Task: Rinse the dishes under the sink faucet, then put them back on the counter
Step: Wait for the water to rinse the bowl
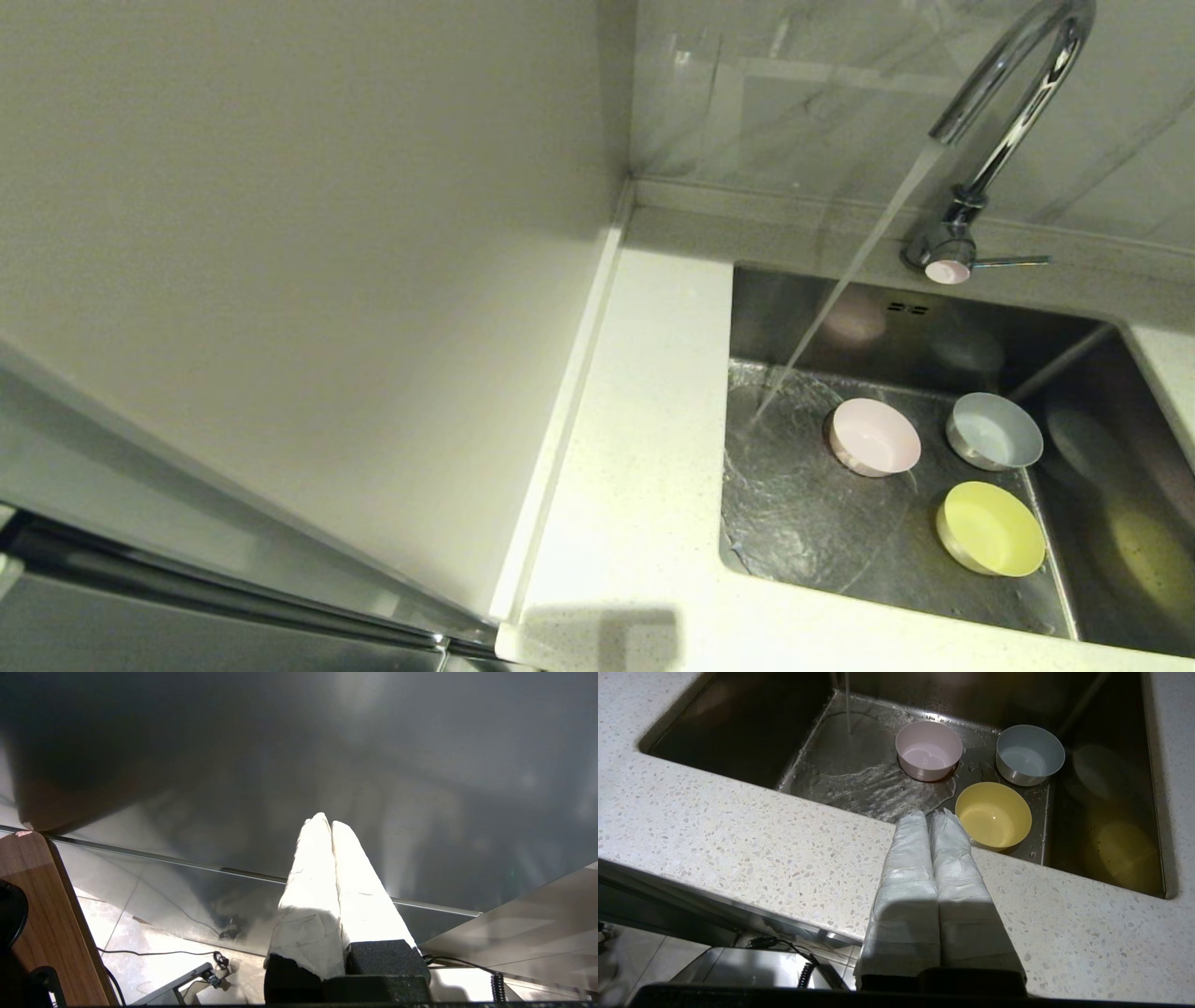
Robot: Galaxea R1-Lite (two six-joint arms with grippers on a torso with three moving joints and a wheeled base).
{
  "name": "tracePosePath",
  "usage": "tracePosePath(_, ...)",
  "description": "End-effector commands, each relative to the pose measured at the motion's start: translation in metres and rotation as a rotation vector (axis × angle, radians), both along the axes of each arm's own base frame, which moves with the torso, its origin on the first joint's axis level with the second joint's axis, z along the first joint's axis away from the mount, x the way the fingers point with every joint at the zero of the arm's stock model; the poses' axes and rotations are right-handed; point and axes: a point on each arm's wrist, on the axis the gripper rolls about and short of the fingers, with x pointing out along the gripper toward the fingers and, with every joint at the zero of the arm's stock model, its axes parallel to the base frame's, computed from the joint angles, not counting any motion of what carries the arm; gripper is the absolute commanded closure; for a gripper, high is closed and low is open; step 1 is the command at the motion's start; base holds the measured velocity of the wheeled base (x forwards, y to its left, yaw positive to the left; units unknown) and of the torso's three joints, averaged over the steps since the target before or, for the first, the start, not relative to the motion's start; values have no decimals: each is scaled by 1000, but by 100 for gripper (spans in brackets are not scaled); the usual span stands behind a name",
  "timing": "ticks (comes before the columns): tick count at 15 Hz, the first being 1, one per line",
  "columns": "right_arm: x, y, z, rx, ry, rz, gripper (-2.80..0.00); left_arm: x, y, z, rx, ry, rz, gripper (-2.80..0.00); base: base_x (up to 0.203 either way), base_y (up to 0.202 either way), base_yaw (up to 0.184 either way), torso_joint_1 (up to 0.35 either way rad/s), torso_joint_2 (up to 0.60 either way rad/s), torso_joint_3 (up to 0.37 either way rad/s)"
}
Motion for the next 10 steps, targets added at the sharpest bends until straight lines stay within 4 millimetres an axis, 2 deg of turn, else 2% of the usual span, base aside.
tracePosePath(1, 0, 0, 0, 0, 1, 0, 0, 0, 0, -1, -1, 3, 0, 0, 0, 0, 0, 0, 0, 0)
tracePosePath(10, 0, 0, 0, -2, 1, 0, 0, 0, 0, -1, -1, 2, 0, 0, 0, 0, 0, 0, 0, 0)
